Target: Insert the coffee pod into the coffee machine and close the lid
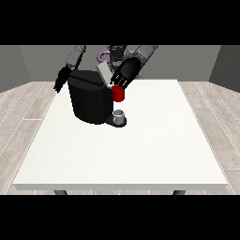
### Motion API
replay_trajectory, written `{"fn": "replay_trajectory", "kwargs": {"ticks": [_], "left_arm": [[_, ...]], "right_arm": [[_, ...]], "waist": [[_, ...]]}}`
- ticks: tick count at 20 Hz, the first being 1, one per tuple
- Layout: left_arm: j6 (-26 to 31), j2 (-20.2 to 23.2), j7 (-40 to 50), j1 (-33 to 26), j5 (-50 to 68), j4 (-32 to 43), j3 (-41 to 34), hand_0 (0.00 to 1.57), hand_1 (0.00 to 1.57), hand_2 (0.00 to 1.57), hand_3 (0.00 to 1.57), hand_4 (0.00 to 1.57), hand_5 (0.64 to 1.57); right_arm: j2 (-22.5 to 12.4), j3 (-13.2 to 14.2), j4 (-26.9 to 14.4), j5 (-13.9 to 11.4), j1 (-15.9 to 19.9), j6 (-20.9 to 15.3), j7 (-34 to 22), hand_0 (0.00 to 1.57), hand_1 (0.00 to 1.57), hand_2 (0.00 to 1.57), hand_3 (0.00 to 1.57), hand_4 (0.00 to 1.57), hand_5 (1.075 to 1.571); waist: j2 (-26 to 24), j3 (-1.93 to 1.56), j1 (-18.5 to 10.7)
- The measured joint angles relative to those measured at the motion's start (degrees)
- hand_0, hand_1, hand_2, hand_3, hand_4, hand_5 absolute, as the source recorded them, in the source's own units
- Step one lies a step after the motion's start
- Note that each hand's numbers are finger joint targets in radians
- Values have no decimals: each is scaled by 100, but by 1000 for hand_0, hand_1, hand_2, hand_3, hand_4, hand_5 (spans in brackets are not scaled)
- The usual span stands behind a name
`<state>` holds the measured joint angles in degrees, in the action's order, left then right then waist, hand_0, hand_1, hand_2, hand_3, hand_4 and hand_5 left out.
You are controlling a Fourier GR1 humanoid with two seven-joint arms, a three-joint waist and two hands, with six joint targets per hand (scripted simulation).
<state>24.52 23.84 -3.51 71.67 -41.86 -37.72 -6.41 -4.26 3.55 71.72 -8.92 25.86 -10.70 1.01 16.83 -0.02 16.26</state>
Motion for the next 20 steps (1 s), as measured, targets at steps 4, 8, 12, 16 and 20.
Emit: {"fn": "replay_trajectory", "kwargs": {"ticks": [4,8,12,16,20], "left_arm": [[-47,-10,-33,42,-16,54,-18,1166,1166,1233,1193,421,1571],[-201,-115,-12,-4,-97,45,36,1227,1227,1258,1198,406,1571],[-235,36,-155,44,-90,104,-41,1207,1207,1244,1206,356,1571],[-231,69,-222,39,-117,177,-41,1202,1202,1218,1176,360,1571],[-409,145,-341,41,-181,167,-51,1269,1269,1275,1176,171,1571]], "right_arm": [[-63,34,-14,1,125,16,-107,0,0,0,0,0,1571],[-78,79,-88,38,87,34,-67,0,0,0,0,0,1571],[-98,56,-30,48,79,85,-39,0,0,0,0,0,1571],[-81,-30,51,-33,29,59,-180,0,0,0,0,0,1571],[-36,-51,110,-24,-1,45,-120,0,0,0,0,145,1571]], "waist": [[51,0,20],[30,0,18],[113,1,73],[1,3,107],[78,3,144]]}}
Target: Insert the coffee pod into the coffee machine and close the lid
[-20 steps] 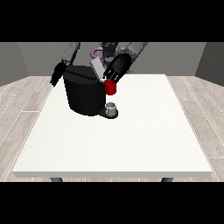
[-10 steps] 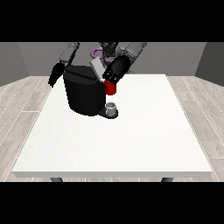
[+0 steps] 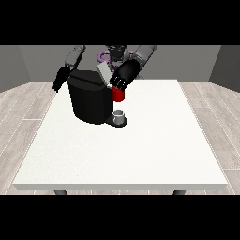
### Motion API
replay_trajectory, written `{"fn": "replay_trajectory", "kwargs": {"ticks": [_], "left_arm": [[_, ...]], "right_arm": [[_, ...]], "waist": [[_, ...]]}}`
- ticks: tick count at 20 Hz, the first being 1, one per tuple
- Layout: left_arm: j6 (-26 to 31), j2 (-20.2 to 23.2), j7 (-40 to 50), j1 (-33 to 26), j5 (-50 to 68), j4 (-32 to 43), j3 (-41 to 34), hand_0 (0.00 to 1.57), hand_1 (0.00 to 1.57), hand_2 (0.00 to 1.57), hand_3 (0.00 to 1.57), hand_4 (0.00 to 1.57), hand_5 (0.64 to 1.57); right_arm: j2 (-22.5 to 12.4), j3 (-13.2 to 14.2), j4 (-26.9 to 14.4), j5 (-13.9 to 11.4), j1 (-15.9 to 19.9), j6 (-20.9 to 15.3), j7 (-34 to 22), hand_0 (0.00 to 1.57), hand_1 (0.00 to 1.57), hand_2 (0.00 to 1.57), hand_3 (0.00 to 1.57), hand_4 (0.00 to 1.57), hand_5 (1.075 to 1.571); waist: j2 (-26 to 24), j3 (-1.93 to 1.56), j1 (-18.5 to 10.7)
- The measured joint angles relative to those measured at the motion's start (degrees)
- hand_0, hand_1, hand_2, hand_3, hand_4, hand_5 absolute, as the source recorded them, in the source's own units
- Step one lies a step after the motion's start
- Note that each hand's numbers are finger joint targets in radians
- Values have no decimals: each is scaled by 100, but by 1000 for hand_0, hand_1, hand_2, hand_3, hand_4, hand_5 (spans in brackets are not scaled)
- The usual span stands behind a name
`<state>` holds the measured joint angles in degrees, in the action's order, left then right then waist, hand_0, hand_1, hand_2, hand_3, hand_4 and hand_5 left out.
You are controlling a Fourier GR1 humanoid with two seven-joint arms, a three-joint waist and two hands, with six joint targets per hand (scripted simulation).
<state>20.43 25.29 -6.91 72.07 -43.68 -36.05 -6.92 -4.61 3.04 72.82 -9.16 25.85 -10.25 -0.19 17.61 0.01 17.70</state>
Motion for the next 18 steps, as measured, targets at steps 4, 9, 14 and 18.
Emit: {"fn": "replay_trajectory", "kwargs": {"ticks": [4,9,14,18], "left_arm": [[-172,-9,-4,-7,-185,-19,128,1212,1212,1225,1100,0,1571],[-252,178,-209,58,-429,-4,290,1173,1173,1170,1017,0,1571],[-285,257,-368,66,-442,48,244,1110,1110,1129,973,0,1571],[-356,259,-457,85,-431,32,191,1206,1206,1179,956,0,1571]], "right_arm": [[-39,49,8,10,57,-11,-52,0,0,0,0,0,1571],[31,-12,52,-47,109,-85,-65,0,0,0,0,0,1571],[10,-14,105,-64,109,-91,-91,0,0,0,0,42,1571],[-24,54,50,-22,68,-78,-4,0,0,0,0,0,1571]], "waist": [[13,-2,2],[178,-4,36],[226,-13,37],[254,-13,13]]}}
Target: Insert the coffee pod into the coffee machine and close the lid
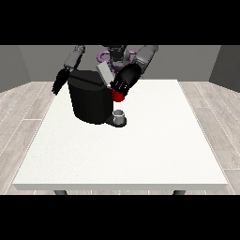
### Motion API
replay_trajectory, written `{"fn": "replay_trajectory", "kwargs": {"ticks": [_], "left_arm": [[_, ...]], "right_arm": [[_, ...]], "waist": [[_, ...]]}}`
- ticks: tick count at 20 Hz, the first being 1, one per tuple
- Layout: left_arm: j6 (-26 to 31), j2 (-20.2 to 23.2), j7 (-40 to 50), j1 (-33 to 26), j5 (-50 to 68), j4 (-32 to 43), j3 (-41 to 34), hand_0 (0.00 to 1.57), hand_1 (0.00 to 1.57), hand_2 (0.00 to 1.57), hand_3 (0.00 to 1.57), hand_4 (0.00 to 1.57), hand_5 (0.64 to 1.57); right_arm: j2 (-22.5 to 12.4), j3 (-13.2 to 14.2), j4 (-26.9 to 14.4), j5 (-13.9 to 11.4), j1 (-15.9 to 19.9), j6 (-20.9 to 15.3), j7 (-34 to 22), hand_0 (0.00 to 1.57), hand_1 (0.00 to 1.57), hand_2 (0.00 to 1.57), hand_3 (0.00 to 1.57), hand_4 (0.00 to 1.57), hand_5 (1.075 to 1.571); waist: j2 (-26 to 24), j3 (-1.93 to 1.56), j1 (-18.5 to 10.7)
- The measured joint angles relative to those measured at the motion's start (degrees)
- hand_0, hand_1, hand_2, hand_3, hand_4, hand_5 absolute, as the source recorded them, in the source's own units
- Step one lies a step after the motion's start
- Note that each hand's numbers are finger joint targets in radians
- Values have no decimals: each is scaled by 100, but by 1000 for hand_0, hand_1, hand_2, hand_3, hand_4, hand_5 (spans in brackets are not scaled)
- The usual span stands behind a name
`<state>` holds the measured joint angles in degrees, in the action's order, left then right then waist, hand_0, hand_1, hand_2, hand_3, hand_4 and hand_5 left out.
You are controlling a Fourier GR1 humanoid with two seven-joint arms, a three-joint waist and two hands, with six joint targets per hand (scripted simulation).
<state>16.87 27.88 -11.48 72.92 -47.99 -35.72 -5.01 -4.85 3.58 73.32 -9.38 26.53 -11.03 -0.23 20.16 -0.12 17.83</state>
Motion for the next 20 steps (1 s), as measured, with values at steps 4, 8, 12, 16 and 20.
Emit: {"fn": "replay_trajectory", "kwargs": {"ticks": [4,8,12,16,20], "left_arm": [[-150,-27,-26,42,35,5,-106,1241,1241,1202,970,0,1571],[-222,-34,-98,105,-13,-46,-93,1269,1269,1236,966,0,1571],[-309,-17,-169,114,-111,-96,-39,1088,1088,1075,800,0,1571],[-308,176,-432,190,-220,-85,21,815,815,912,662,0,1571],[-439,269,-526,169,-349,-120,67,0,0,668,537,0,1571]], "right_arm": [[38,-76,26,-70,15,-33,-24,0,0,0,0,0,1571],[-12,-42,-34,-102,156,-52,-42,0,0,0,0,147,1571],[-51,-3,-99,-96,221,-38,-71,0,0,0,0,161,1571],[-39,-26,-8,-120,315,-66,-101,0,0,0,0,173,1571],[-112,-9,3,-132,320,-29,-93,0,0,0,0,149,1571]], "waist": [[28,7,41],[99,5,21],[124,7,17],[257,-1,74],[301,-7,99]]}}
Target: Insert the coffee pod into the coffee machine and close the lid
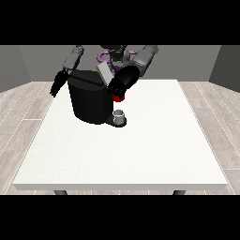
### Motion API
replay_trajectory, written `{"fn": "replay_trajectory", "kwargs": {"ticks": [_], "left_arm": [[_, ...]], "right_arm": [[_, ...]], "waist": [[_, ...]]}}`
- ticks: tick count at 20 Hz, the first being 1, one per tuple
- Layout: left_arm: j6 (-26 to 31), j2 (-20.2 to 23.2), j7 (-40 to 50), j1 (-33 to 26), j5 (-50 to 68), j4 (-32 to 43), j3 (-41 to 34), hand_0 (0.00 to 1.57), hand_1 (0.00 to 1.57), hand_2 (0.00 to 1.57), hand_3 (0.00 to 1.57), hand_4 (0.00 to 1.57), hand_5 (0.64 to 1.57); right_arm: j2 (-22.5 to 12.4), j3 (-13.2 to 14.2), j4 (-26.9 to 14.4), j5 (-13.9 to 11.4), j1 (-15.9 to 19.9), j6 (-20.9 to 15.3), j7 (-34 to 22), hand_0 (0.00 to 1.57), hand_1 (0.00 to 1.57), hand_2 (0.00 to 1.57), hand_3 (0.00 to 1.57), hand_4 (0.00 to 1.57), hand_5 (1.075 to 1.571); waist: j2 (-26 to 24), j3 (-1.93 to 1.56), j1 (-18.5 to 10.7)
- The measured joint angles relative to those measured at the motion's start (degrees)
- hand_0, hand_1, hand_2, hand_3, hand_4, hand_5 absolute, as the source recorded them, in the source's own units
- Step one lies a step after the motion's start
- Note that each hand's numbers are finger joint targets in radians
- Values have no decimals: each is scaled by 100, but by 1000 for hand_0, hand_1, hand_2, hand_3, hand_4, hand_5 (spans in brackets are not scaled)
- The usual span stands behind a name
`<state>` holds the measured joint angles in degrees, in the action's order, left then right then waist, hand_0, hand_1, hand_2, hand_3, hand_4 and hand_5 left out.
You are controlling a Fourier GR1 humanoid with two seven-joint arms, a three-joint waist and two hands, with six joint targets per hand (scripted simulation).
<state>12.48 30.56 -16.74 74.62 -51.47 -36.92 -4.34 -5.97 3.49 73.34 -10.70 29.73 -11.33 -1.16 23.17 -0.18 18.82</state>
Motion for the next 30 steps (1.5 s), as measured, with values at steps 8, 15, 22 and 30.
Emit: {"fn": "replay_trajectory", "kwargs": {"ticks": [8,15,22,30], "left_arm": [[-37,99,-17,25,-92,84,-42,0,0,481,381,0,1571],[-45,-132,113,-288,-111,145,-32,0,0,0,60,0,1571],[94,-644,225,-1022,22,89,12,0,0,282,0,0,1571],[95,-1894,-131,-2135,1639,51,-1138,0,0,0,0,0,1571]], "right_arm": [[61,-44,-2,-11,-49,-7,55,0,0,0,0,133,1571],[205,-71,-155,-10,-359,-73,17,0,0,0,0,0,1571],[194,35,-396,110,-1008,5,152,0,0,0,0,0,1571],[241,196,-533,266,-1742,-9,392,0,0,0,0,0,1571]], "waist": [[0,5,35],[-470,14,-221],[-1392,16,-687],[-2496,29,-1465]]}}
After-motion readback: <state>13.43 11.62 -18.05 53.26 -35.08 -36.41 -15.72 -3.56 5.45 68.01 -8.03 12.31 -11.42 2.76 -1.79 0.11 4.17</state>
